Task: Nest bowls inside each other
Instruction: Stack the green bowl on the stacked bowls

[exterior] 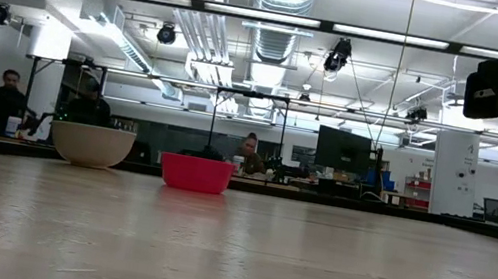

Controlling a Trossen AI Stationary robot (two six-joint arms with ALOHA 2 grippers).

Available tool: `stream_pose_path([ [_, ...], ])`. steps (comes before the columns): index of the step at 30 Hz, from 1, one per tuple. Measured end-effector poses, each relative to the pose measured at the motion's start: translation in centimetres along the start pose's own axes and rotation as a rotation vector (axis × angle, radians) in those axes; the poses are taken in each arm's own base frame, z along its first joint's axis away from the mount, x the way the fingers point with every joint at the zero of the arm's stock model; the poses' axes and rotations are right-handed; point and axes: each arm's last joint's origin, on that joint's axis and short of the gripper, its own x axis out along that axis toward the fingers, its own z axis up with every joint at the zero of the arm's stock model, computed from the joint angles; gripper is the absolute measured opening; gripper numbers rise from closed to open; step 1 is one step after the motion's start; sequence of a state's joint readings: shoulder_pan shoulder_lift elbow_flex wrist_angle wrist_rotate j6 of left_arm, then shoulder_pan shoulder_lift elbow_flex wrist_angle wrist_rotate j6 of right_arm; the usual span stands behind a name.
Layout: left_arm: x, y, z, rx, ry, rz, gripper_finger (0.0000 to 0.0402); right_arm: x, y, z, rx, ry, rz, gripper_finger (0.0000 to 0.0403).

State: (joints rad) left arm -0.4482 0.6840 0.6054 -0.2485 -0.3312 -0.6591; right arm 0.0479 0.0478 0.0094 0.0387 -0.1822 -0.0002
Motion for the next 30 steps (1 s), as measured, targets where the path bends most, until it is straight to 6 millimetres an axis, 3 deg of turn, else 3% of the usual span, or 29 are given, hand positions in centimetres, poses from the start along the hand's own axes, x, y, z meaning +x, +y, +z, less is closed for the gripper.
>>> stream_pose_path([
  [13, -1.2, -0.4, -3.1, 0.045, 0.389, -0.152, 0.0193, 0.0, 0.0, 0.0, 0.000, 0.000, 0.000, 0.0009],
  [24, -2.4, -2.1, -4.9, 0.127, 0.548, -0.328, 0.0193, 0.0, 0.0, 0.0, 0.000, 0.000, 0.000, 0.0009],
  [30, -2.6, -2.7, -6.0, 0.111, 0.604, -0.306, 0.0193, 0.0, 0.0, 0.0, 0.000, 0.000, 0.000, 0.0009],
])
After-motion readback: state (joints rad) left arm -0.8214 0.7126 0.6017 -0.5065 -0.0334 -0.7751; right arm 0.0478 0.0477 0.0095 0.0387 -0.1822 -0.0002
